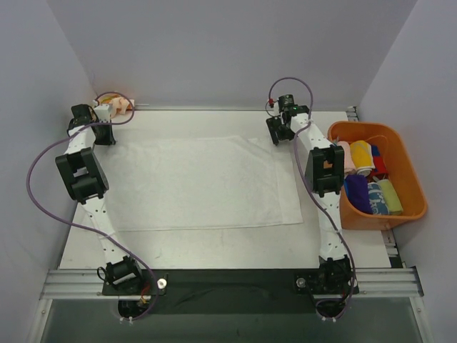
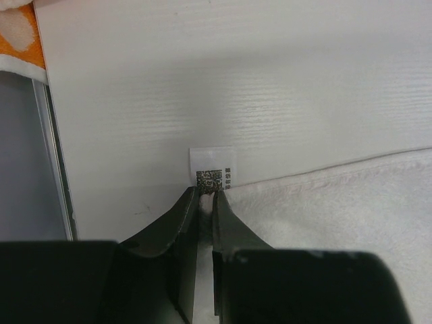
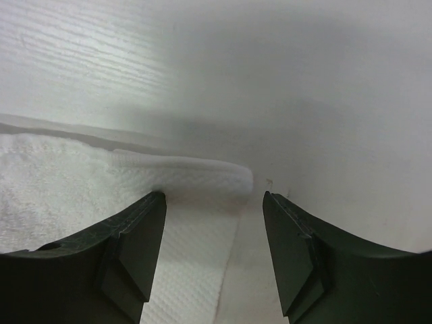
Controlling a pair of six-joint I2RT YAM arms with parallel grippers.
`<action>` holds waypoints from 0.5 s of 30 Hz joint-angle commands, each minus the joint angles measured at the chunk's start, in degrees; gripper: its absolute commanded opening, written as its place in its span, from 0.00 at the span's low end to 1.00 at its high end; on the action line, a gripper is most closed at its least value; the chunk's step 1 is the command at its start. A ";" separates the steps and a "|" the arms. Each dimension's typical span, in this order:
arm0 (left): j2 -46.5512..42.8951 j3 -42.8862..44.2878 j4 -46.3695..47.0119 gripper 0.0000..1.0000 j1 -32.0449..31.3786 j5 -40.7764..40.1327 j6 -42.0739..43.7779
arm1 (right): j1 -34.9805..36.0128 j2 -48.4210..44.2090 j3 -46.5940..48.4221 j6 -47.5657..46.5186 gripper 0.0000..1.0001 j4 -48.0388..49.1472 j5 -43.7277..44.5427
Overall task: Roll the towels
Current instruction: Fold the towel
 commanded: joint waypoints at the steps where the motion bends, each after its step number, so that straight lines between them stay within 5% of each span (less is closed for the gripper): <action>1: -1.71 1.34 -3.90 0.15 -0.03 1.20 -0.27 | 0.53 3.36 1.29 -5.35 0.59 -3.34 3.54; 6: -1.53 1.60 -4.08 0.15 0.14 1.29 -0.27 | 0.17 4.86 3.66 -7.98 0.51 -5.45 -1.90; 15: -1.27 2.75 -5.48 0.15 0.23 2.52 -0.71 | 0.09 7.58 7.36 -10.80 0.22 -12.04 -5.60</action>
